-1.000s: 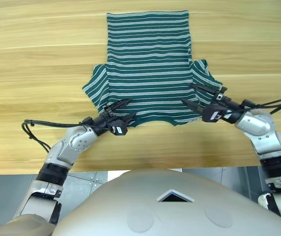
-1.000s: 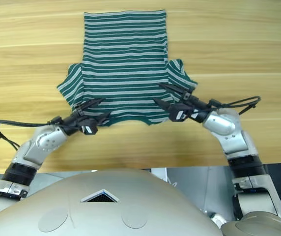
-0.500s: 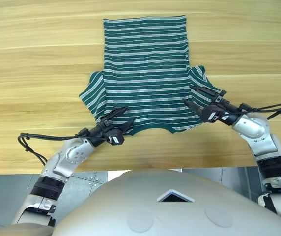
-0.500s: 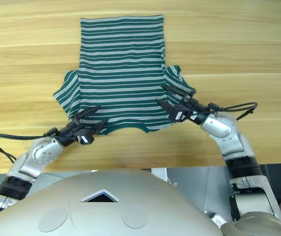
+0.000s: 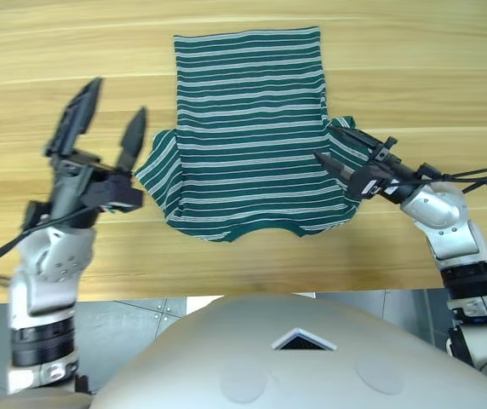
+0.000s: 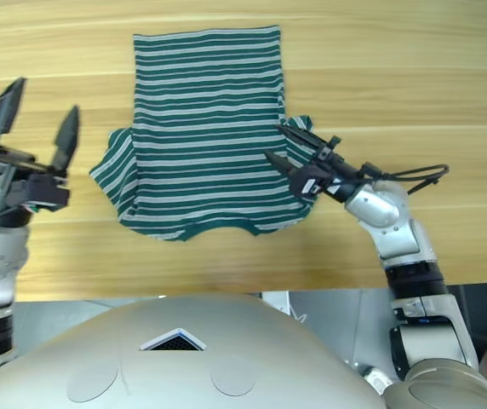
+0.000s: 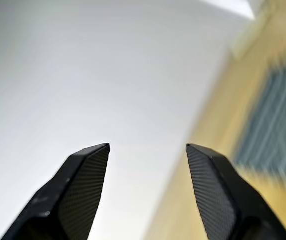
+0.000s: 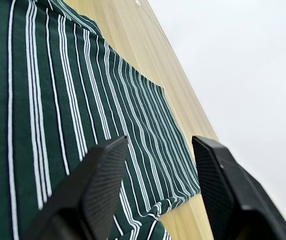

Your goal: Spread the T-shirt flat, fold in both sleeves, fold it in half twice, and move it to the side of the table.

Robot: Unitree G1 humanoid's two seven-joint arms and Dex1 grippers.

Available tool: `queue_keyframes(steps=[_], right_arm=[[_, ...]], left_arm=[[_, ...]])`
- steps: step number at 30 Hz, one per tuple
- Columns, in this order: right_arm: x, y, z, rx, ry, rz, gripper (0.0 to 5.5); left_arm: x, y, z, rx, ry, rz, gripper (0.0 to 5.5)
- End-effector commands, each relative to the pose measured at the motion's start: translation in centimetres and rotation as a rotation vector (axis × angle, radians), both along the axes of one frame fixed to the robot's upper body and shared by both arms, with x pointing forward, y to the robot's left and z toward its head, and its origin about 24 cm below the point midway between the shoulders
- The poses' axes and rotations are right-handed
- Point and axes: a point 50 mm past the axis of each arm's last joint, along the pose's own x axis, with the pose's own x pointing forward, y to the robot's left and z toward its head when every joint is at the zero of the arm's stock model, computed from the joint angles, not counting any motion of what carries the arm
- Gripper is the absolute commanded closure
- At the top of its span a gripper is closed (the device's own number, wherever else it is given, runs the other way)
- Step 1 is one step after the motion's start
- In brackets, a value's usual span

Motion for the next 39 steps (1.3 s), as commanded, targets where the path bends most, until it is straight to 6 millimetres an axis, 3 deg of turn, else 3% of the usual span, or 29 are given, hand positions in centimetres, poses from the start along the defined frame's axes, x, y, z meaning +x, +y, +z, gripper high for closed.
queue_keyframes(steps=[1, 7, 14, 18, 26, 37, 39], right_arm=[[0.8, -0.4, 0.3, -0.039, -0.010, 0.002, 3.13], [0.7, -0.5, 0.3, -0.051, -0.014, 0.006, 3.13], [0.2, -1.4, 0.0, -0.076, -0.002, -0.013, 3.13], [-0.1, -1.8, -0.3, -0.080, 0.006, -0.032, 3.13], [-0.3, -2.1, -0.7, -0.081, 0.010, -0.048, 3.13], [-0.7, -2.2, -0.9, -0.078, 0.015, -0.049, 3.13], [-0.8, -2.2, -0.9, -0.078, 0.017, -0.049, 3.13]], left_arm=[[-4.1, 1.4, -4.2, 0.203, 0.452, -0.012, 2.67], [-4.6, 2.0, -7.3, 0.312, 0.721, -0.080, 2.67], [-0.4, 1.8, -9.0, 0.385, 0.681, -0.085, 2.67], [1.0, 2.5, -9.2, 0.442, 0.642, -0.036, 2.67], [2.3, 2.7, -9.6, 0.478, 0.606, -0.025, 2.67], [2.8, 1.2, -10.3, 0.457, 0.606, -0.080, 2.67], [2.8, 1.4, -10.3, 0.459, 0.607, -0.071, 2.92]])
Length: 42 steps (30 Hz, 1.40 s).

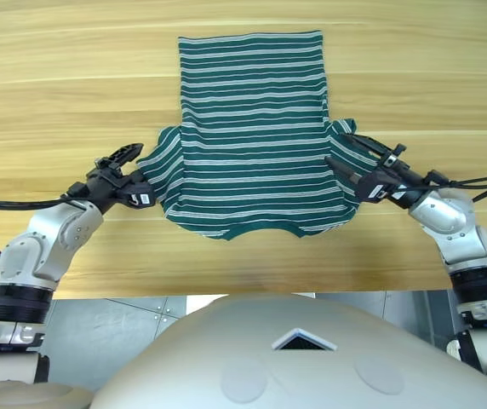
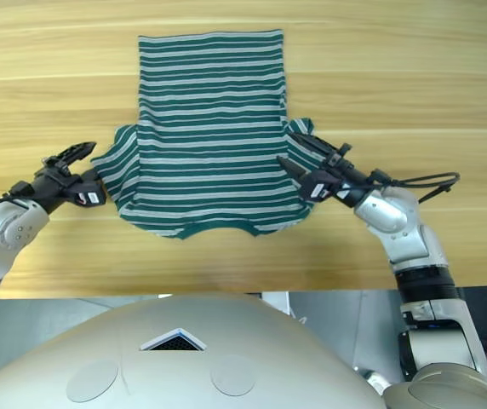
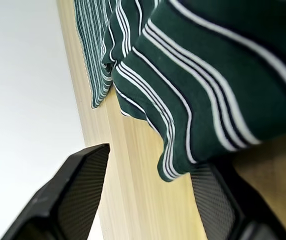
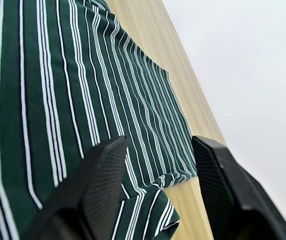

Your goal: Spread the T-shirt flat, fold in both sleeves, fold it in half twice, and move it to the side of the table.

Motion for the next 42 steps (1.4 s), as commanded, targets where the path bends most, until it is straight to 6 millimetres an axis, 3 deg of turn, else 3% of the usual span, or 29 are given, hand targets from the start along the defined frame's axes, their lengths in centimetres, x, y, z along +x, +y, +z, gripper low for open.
queue_keyframes(steps=[1, 16, 24, 28, 32, 42], right_arm=[[-0.1, -0.3, 0.1, -0.016, -0.002, -0.001, 3.13], [-0.3, -0.3, -0.2, -0.019, 0.014, 0.009, 3.13], [-0.4, -0.3, -0.3, -0.020, 0.021, 0.020, 3.13], [-0.4, -0.3, -0.3, -0.020, 0.020, 0.023, 3.13], [-0.4, -0.3, -0.4, -0.020, 0.020, 0.024, 3.13], [-0.5, -0.6, -0.5, -0.031, 0.029, 0.014, 3.13]], left_arm=[[-1.6, 0.3, -2.2, 0.037, 0.128, 0.012, 3.17], [-1.3, 1.1, -2.3, 0.058, 0.106, 0.072, 5.48], [-1.4, 0.3, -2.0, 0.009, 0.056, 0.052, 5.48], [-1.6, -1.5, -1.9, -0.074, 0.030, -0.003, 5.48], [-0.9, -2.9, -0.9, -0.149, -0.061, -0.032, 5.48], [0.8, -3.4, 1.8, -0.196, -0.285, -0.039, 5.48]])
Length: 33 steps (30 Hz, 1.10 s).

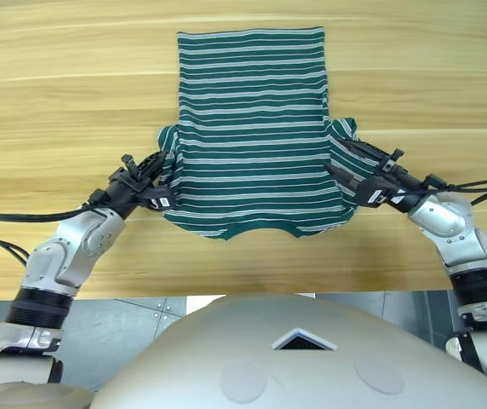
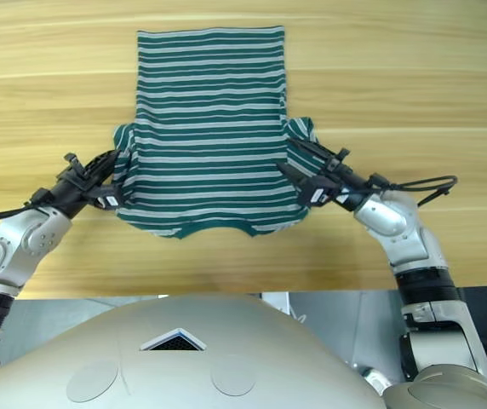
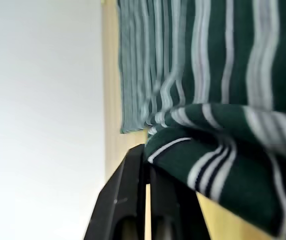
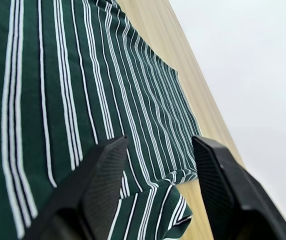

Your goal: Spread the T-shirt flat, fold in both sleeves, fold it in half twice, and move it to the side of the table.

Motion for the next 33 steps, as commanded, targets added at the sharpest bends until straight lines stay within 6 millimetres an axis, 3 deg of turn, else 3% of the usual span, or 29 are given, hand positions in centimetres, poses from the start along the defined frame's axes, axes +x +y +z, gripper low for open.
queue_keyframes(steps=[1, 8, 19, 23, 33], right_arm=[[-0.1, -0.5, -0.1, -0.026, 0.010, -0.001, 3.13], [-0.1, -0.3, -0.4, -0.023, 0.021, 0.002, 3.13], [-0.2, -0.3, -0.6, -0.023, 0.031, 0.007, 3.13], [-0.3, -0.4, -0.6, -0.026, 0.035, 0.007, 3.13], [-0.2, -1.3, -0.1, -0.029, 0.017, -0.039, 3.13]], left_arm=[[0.8, -0.1, 1.3, -0.004, -0.097, 0.000, 5.48], [1.2, -1.0, 1.3, -0.010, -0.138, -0.037, 5.48], [1.5, -5.1, -0.5, -0.076, -0.077, -0.206, 5.48], [1.9, -5.5, -0.5, -0.100, -0.078, -0.196, 5.48], [2.1, -5.0, -1.5, -0.120, -0.001, -0.144, 3.76]])
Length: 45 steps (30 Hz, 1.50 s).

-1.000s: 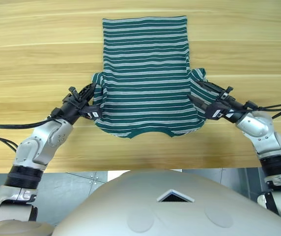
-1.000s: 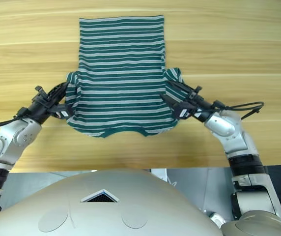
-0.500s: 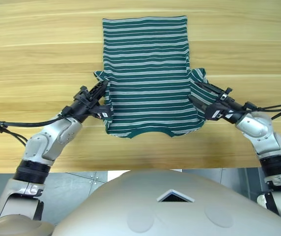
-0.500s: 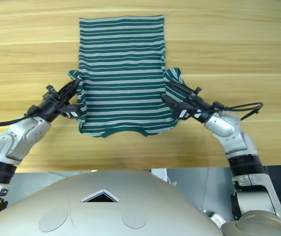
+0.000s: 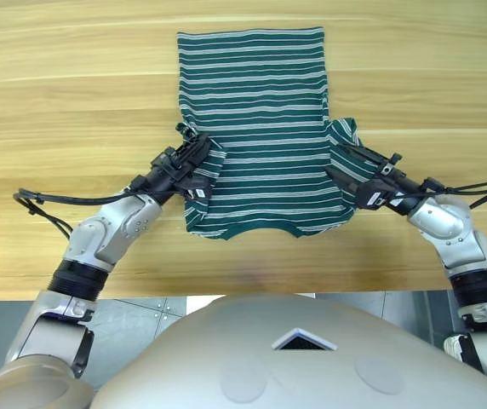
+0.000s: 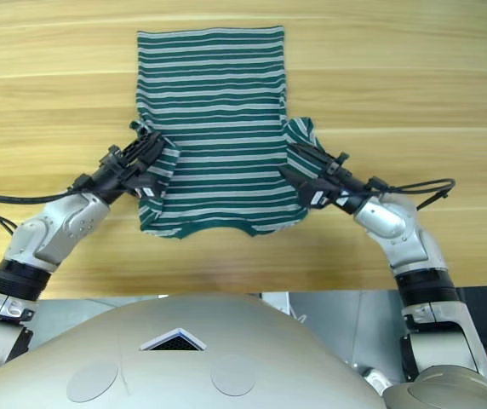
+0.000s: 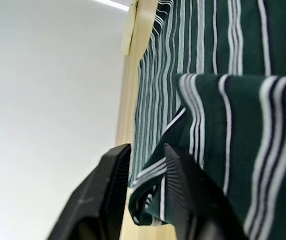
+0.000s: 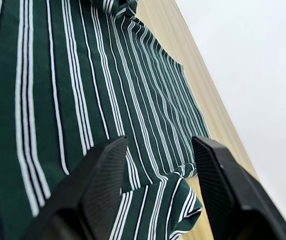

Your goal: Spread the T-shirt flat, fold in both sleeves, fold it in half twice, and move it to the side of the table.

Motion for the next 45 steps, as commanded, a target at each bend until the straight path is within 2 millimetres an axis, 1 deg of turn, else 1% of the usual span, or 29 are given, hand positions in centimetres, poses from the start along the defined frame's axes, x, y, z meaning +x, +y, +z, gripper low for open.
queue_keyframes(steps=[1, 4, 6, 8, 11, 13, 15, 17, 19, 21, 23, 25, 26, 28, 30, 35, 39, 40, 43, 45], right_arm=[[0.0, -1.2, 0.5, -0.025, -0.012, -0.036, 3.13], [-0.1, -1.6, 0.7, -0.032, -0.020, -0.047, 3.13], [-0.2, -2.5, 1.4, -0.047, -0.046, -0.079, 3.13], [-0.2, -4.0, 2.3, -0.085, -0.087, -0.133, 3.13], [-0.4, -6.7, 3.6, -0.285, -0.157, -0.208, 3.13], [-1.5, -7.7, 3.6, -0.417, -0.138, -0.203, 3.13], [-2.9, -7.7, 2.9, -0.483, -0.078, -0.165, 3.13], [-3.9, -7.5, 2.3, -0.513, -0.034, -0.145, 3.13], [-4.2, -7.5, 1.7, -0.530, 0.001, -0.141, 3.13], [-4.0, -7.4, 0.3, -0.545, 0.036, -0.140, 3.13], [-3.1, -6.9, -0.8, -0.529, 0.036, -0.145, 3.13], [-2.0, -6.4, -1.2, -0.507, 0.012, -0.149, 3.13], [-1.4, -6.2, -1.3, -0.498, -0.002, -0.153, 3.13], [-0.5, -6.1, -1.4, -0.479, -0.025, -0.174, 3.13], [0.0, -6.2, -1.7, -0.475, -0.031, -0.189, 3.13], [0.4, -6.5, -2.2, -0.473, -0.031, -0.200, 3.13], [0.4, -6.5, -2.4, -0.471, -0.027, -0.192, 3.13], [0.3, -6.5, -2.4, -0.470, -0.026, -0.190, 3.36], [0.1, -6.4, -2.5, -0.466, -0.017, -0.173, 3.79], [-0.1, -6.3, -2.5, -0.464, -0.010, -0.165, 4.23]], left_arm=[[-0.1, 0.0, -0.2, 0.004, 0.027, 0.003, 3.64], [-0.4, -0.1, -0.3, -0.002, 0.047, -0.003, 3.11], [-0.4, -0.1, -0.1, -0.017, 0.028, 0.003, 2.71], [-0.7, -0.2, -0.3, -0.021, 0.042, -0.001, 2.66], [-1.4, -0.4, -0.8, -0.021, 0.068, -0.005, 2.66], [-1.7, -0.4, -1.2, -0.006, 0.091, -0.010, 2.66], [-2.1, -0.4, -1.5, 0.003, 0.103, -0.014, 2.66], [-2.0, -0.5, -0.6, -0.030, 0.058, -0.010, 2.66], [-1.9, -0.8, 0.4, -0.068, 0.003, -0.019, 2.66], [-1.8, -1.3, 1.1, -0.105, -0.021, -0.036, 2.66], [-2.1, -1.7, 0.4, -0.105, 0.017, -0.062, 2.66], [-2.5, -1.8, -0.3, -0.097, 0.048, -0.073, 2.66], [-2.5, -1.9, -0.3, -0.102, 0.047, -0.074, 2.66], [-2.6, -1.9, 0.1, -0.127, 0.021, -0.073, 2.66], [-2.4, -1.9, 1.2, -0.165, -0.046, -0.064, 2.66], [-2.1, -1.6, 3.6, -0.239, -0.187, -0.038, 2.66], [-2.2, -1.7, 4.0, -0.251, -0.208, -0.036, 2.66], [-2.2, -1.8, 4.0, -0.252, -0.209, -0.036, 2.63], [-2.3, -1.8, 4.2, -0.257, -0.216, -0.040, 2.63], [-2.3, -1.9, 4.4, -0.260, -0.225, -0.042, 2.63]])
